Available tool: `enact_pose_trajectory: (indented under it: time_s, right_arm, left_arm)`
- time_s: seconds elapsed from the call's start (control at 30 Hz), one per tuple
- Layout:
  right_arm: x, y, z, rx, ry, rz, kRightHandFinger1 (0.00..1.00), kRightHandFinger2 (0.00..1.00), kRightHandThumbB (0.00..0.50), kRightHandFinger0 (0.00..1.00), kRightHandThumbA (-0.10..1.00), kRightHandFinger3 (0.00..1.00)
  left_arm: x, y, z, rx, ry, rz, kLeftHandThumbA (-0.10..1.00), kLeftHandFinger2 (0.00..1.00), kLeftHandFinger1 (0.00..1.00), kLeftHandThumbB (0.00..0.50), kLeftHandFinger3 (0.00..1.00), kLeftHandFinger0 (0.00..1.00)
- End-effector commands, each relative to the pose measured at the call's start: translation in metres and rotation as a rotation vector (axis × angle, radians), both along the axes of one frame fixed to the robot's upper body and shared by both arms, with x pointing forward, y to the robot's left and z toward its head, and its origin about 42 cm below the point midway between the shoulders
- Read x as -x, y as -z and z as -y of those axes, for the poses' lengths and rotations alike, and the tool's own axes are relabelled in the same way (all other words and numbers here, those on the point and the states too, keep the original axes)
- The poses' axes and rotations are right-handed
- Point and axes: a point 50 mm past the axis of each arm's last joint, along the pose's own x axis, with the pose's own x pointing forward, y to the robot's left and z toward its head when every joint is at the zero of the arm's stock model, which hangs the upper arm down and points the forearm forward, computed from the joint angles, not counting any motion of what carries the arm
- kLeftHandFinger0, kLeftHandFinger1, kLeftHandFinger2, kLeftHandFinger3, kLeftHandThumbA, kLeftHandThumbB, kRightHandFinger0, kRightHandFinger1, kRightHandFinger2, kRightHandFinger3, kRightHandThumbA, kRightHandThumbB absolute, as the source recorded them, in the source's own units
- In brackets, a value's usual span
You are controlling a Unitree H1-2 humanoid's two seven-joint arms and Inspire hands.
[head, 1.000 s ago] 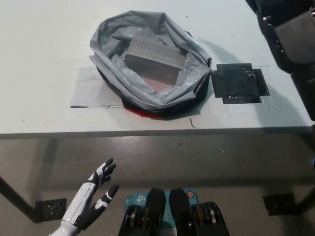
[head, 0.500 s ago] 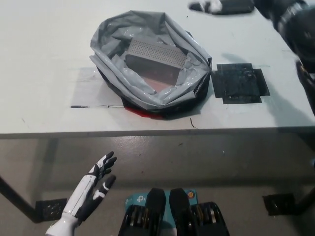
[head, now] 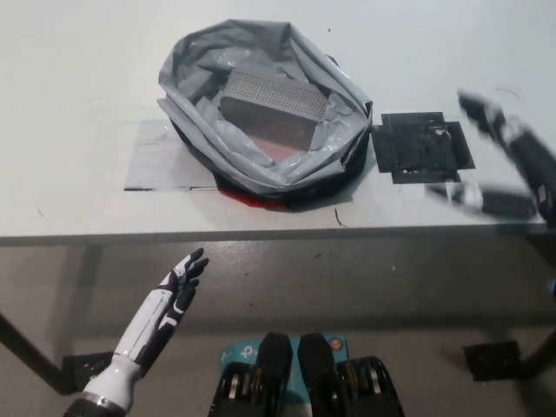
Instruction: Use the right hand to pick up a small rectangular container and put it into a plastic bag and lift the bag
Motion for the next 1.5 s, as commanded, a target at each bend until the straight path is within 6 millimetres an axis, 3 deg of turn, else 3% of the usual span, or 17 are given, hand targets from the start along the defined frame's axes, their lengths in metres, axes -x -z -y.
enact_pose_trajectory:
  time_s: [0.0, 0.13, 0.2, 0.23, 0.47, 0.5, 0.63, 0.73, 0.9, 1.07, 1.2, 1.43, 1.47]
  right_arm:
    - [0.192, -0.057, -0.01, -0.225, -0.157, 0.802, 1.0, 1.0, 0.405, 1.0, 1.0, 1.0]
    - [0.196, -0.043, -0.021, -0.281, -0.167, 0.724, 1.0, 1.0, 0.41, 1.0, 1.0, 1.0]
    - [0.196, -0.032, -0.028, -0.274, -0.121, 0.635, 1.0, 1.0, 0.384, 1.0, 1.0, 1.0]
    - [0.193, -0.022, -0.029, -0.269, -0.101, 0.594, 1.0, 1.0, 0.338, 1.0, 1.0, 1.0]
    - [0.158, 0.064, -0.025, -0.19, 0.006, 0.346, 1.0, 1.0, 0.33, 1.0, 1.0, 1.0]
    - [0.153, 0.079, -0.027, -0.199, 0.024, 0.313, 1.0, 1.0, 0.348, 1.0, 1.0, 1.0]
    - [0.143, 0.125, -0.03, -0.209, 0.07, 0.209, 1.0, 1.0, 0.345, 1.0, 1.0, 1.0]
    - [0.137, 0.139, -0.03, -0.208, 0.084, 0.157, 1.0, 1.0, 0.348, 1.0, 1.0, 1.0]
    - [0.131, 0.162, -0.026, -0.215, 0.088, 0.109, 1.0, 1.0, 0.288, 1.0, 1.0, 1.0]
    - [0.119, 0.177, -0.024, -0.204, 0.082, 0.055, 1.0, 1.0, 0.306, 1.0, 1.0, 1.0]
    - [0.109, 0.187, -0.029, -0.2, 0.071, 0.026, 1.0, 1.0, 0.337, 1.0, 1.0, 1.0]
    - [0.117, 0.196, -0.034, -0.188, 0.067, 0.011, 1.0, 1.0, 0.313, 1.0, 1.0, 1.0]
    - [0.118, 0.197, -0.034, -0.184, 0.066, 0.001, 1.0, 1.0, 0.336, 1.0, 1.0, 1.0]
  left_arm:
    - [-0.017, -0.022, -0.02, 0.014, -0.017, 0.105, 1.0, 1.0, 1.0, 0.5, 1.0, 1.0]
    - [-0.013, -0.019, -0.021, 0.016, -0.021, 0.103, 1.0, 1.0, 1.0, 0.5, 1.0, 1.0]
    - [-0.012, -0.017, -0.023, 0.026, -0.021, 0.098, 1.0, 1.0, 1.0, 0.5, 1.0, 1.0]
    - [-0.01, -0.016, -0.023, 0.025, -0.021, 0.096, 1.0, 1.0, 1.0, 0.5, 1.0, 1.0]
    - [0.001, -0.005, -0.022, 0.028, -0.022, 0.066, 1.0, 1.0, 1.0, 0.5, 1.0, 1.0]
    - [0.002, -0.004, -0.022, 0.03, -0.02, 0.065, 1.0, 1.0, 1.0, 0.5, 1.0, 1.0]
    - [0.002, -0.002, -0.02, 0.036, -0.013, 0.073, 1.0, 1.0, 1.0, 0.5, 1.0, 1.0]
    - [0.0, -0.007, -0.018, 0.039, -0.029, 0.09, 1.0, 1.0, 1.0, 0.5, 1.0, 1.0]
    - [-0.002, -0.011, -0.015, 0.052, -0.069, 0.105, 1.0, 1.0, 1.0, 0.5, 1.0, 1.0]
    - [0.003, 0.011, -0.024, 0.051, -0.104, 0.059, 1.0, 1.0, 1.0, 0.5, 1.0, 1.0]
    - [0.006, 0.018, -0.037, 0.021, -0.113, 0.049, 1.0, 1.0, 1.0, 0.5, 1.0, 1.0]
    - [0.012, 0.025, -0.039, 0.019, -0.106, 0.024, 1.0, 1.0, 1.0, 0.5, 1.0, 1.0]
    - [0.013, 0.026, -0.039, 0.018, -0.107, 0.02, 1.0, 1.0, 1.0, 0.5, 1.0, 1.0]
